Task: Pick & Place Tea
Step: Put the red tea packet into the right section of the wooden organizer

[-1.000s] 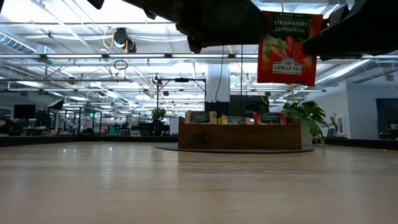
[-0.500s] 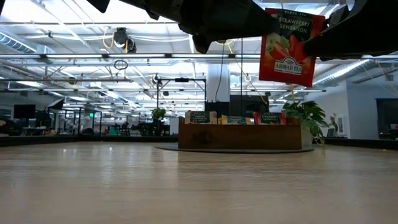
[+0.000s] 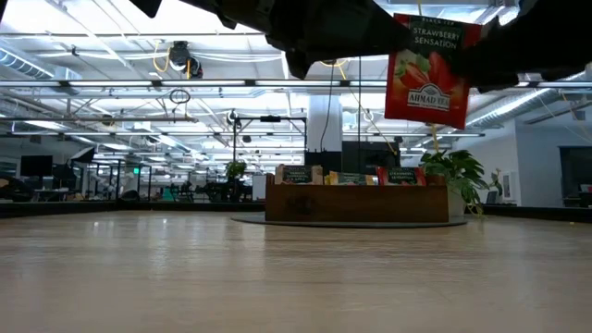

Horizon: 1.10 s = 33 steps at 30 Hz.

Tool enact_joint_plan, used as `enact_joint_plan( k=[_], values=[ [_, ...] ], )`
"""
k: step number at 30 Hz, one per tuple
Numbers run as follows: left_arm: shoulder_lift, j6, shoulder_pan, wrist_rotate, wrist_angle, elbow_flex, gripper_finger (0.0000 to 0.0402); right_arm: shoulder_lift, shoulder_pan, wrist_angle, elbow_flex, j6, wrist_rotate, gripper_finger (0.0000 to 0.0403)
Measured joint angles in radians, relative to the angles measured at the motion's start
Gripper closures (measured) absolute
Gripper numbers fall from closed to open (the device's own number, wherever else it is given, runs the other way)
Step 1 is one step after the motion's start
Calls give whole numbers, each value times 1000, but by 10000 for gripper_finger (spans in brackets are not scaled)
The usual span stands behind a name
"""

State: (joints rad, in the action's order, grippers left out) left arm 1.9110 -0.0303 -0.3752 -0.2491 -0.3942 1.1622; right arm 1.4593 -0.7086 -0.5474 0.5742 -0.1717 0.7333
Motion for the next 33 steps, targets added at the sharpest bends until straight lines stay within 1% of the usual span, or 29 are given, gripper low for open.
enact_joint_plan(
  k=[3, 7, 10, 13, 16, 18, 20, 23, 26, 27, 33],
  values=[
    [0, 2, 0, -47, -8, 0, 400, 0, -3, -70, 0, -4, -3, 240],
    [0, 37, -3, -57, -38, 0, 400, -1, -21, -117, 0, -4, -5, 185],
    [0, 52, -11, -67, -50, 0, 400, -1, -27, -118, -1, -26, -6, 165],
    [0, 54, -14, -67, -53, 0, 400, -1, -23, -193, -26, -26, -37, 163],
    [0, 52, -12, -68, -54, 0, 401, -1, -12, -319, -81, -28, -103, 183],
    [0, 51, -12, -71, -59, 0, 401, -1, -4, -400, -122, -37, -131, 209],
    [0, 51, -12, -82, -67, 0, 401, -1, 2, -461, -158, -43, -135, 239],
    [0, 52, -13, -90, -73, 0, 401, -1, 13, -482, -179, -52, -136, 286],
    [0, 52, -9, -92, -73, 0, 401, 0, 24, -481, -180, -52, -148, 321],
    [0, 51, -7, -92, -73, 0, 401, 2, 29, -482, -180, -53, -162, 329],
    [0, 48, -5, -92, -74, 0, 401, 43, 47, -500, -180, -52, -164, 362]
  ],
)
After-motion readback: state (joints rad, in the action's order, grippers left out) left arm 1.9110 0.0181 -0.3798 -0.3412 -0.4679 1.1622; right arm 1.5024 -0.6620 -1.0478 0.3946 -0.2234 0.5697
